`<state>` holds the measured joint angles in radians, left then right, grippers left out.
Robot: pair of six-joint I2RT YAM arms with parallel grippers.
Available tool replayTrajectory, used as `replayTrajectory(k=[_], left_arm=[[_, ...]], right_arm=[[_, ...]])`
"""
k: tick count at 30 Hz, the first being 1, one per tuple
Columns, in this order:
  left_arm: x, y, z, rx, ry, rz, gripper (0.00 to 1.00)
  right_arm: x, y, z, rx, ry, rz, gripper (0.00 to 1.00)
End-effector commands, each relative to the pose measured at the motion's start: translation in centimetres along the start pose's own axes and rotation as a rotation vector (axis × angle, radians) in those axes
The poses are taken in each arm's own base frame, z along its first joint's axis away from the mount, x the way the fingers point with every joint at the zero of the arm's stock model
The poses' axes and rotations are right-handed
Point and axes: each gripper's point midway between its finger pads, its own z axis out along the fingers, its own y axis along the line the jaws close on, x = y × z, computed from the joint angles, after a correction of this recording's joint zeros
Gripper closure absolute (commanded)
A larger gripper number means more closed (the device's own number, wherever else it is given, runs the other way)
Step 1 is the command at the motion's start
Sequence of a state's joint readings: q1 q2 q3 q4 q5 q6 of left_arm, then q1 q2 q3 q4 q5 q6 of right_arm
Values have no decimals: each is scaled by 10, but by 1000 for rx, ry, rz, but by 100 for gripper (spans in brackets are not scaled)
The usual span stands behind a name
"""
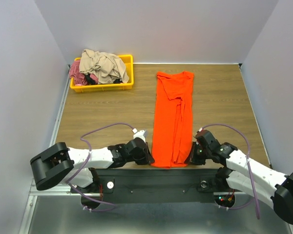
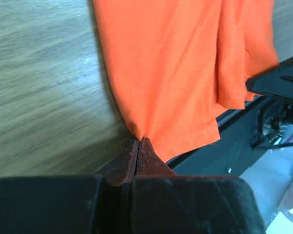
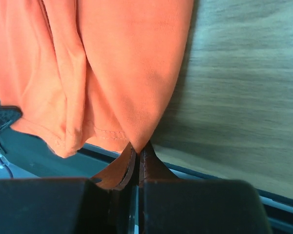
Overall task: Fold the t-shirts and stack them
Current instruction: Grab the bottom of the folded rectangular tshirt with both arms
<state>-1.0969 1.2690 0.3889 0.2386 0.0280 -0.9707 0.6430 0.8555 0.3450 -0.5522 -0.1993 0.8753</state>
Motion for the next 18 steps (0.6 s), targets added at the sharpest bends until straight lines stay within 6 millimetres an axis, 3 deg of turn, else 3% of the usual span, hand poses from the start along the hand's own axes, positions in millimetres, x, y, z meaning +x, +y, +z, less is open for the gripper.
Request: replayTrajectory(k=[1, 5, 10, 12, 16, 18], left_arm=[[-8, -16, -9, 46, -22, 24, 100], [-23, -26, -10, 37, -58, 59, 100], [-58, -35, -10, 2, -149, 96, 100], [-77, -34, -11, -13, -186, 85, 100], [-122, -49, -15, 25, -279, 84, 100], [-134, -51, -13, 34, -289, 90, 100]], right_arm=[[-4, 0, -7, 28, -16, -15, 100], [-25, 6, -11, 63, -85, -47, 100], [-65, 19, -21, 117, -220, -79, 99], [-76, 23, -24, 132, -257, -77, 100], [-120, 36, -40, 201, -409, -89, 100], [-130, 39, -37, 238, -417, -97, 100]])
